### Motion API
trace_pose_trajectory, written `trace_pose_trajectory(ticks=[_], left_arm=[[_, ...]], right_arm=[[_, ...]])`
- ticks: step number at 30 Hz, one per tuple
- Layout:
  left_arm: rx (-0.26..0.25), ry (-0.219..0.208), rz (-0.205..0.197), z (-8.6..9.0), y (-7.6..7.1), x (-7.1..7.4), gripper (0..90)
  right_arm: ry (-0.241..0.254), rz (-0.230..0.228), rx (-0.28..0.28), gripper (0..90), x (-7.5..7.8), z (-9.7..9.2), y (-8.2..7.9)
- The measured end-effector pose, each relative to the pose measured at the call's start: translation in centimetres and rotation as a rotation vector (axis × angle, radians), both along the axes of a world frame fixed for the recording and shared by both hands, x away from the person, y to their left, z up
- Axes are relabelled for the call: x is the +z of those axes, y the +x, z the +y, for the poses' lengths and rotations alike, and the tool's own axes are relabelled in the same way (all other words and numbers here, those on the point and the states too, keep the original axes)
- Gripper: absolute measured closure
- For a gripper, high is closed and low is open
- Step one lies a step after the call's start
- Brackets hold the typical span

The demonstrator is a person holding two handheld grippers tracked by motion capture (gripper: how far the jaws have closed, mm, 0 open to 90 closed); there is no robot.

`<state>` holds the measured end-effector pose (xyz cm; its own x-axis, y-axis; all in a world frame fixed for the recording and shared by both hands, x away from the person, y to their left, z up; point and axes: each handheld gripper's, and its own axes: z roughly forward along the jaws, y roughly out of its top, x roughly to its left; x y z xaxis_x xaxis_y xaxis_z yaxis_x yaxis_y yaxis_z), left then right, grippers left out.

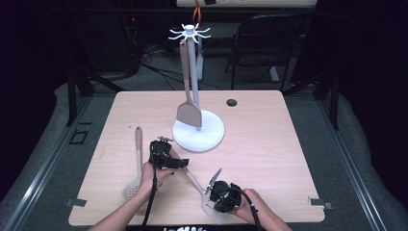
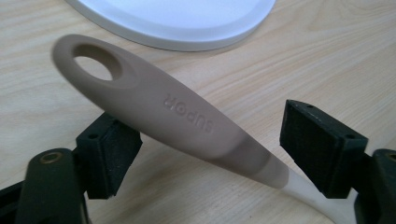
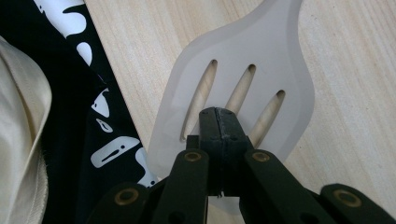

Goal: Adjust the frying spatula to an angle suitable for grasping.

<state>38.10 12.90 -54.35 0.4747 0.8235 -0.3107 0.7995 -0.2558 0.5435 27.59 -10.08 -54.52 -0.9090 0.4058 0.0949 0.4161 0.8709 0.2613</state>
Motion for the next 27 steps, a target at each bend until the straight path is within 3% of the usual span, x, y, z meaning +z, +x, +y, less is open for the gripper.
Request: trace_pose_trajectory(ticks=[5,6,8,12,17,22,27], left_arm=[[0.037,-0.008,0.005,0.0,0.1,-0.1,31.4],[0.046,-0.017,0.005,0.1,0.1,-0.2,34.8],[0.051,-0.039,0.011,0.4,0.2,-0.2,39.2],[0.06,-0.042,0.013,0.3,0.1,-0.3,40.6],[0.056,-0.082,0.022,0.6,0.2,-0.4,43.7],[0.044,-0.128,-0.013,0.8,-0.2,0.1,47.0],[0.028,-0.2,-0.057,1.1,-0.8,0.9,51.7]], right_arm=[[0.013,0.005,-0.006,90.0,-0.1,0.0,0.0],[0.003,0.001,0.0,90.0,0.0,0.0,0.0],[0.027,0.011,-0.01,90.0,-0.1,0.0,0.0],[0.03,0.017,-0.01,90.0,-0.1,0.0,0.0],[0.039,0.018,-0.014,90.0,-0.2,0.1,0.0],[0.035,0.022,-0.004,90.0,-0.1,-0.1,0.2],[0.062,0.04,-0.016,89.7,0.0,-0.4,0.4]])
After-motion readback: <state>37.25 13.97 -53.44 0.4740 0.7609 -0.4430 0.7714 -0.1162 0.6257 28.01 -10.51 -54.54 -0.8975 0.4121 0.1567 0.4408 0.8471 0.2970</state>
